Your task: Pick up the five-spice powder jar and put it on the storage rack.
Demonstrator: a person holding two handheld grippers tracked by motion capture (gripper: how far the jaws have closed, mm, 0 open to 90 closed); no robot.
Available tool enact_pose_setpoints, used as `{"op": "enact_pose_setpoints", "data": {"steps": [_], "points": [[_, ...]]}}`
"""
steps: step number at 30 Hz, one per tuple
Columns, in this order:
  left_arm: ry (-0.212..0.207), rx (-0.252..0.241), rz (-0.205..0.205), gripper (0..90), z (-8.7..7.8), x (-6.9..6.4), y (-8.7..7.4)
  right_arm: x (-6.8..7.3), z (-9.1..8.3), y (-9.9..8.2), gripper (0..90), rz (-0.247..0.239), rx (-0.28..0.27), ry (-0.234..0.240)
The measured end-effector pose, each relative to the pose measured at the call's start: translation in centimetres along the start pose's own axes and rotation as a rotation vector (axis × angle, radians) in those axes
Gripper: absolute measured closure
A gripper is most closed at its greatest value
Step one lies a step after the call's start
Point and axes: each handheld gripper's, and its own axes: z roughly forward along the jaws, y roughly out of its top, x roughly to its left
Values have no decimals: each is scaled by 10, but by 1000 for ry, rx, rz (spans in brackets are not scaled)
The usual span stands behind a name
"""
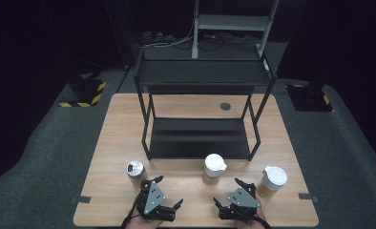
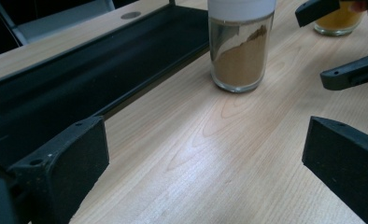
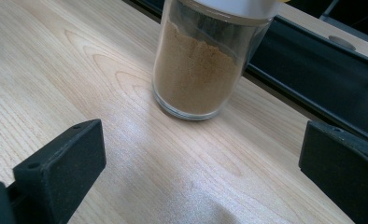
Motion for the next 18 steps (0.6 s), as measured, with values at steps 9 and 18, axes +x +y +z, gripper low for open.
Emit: {"op": "enact_pose_setpoints", "data": {"steps": [9, 18], "points": [[5, -39, -2, 8, -12, 5, 3, 0, 0, 0, 0, -3, -1, -1], [25, -73, -8, 7, -23, 11, 4, 0, 0, 0, 0, -4, -2, 1]]}}
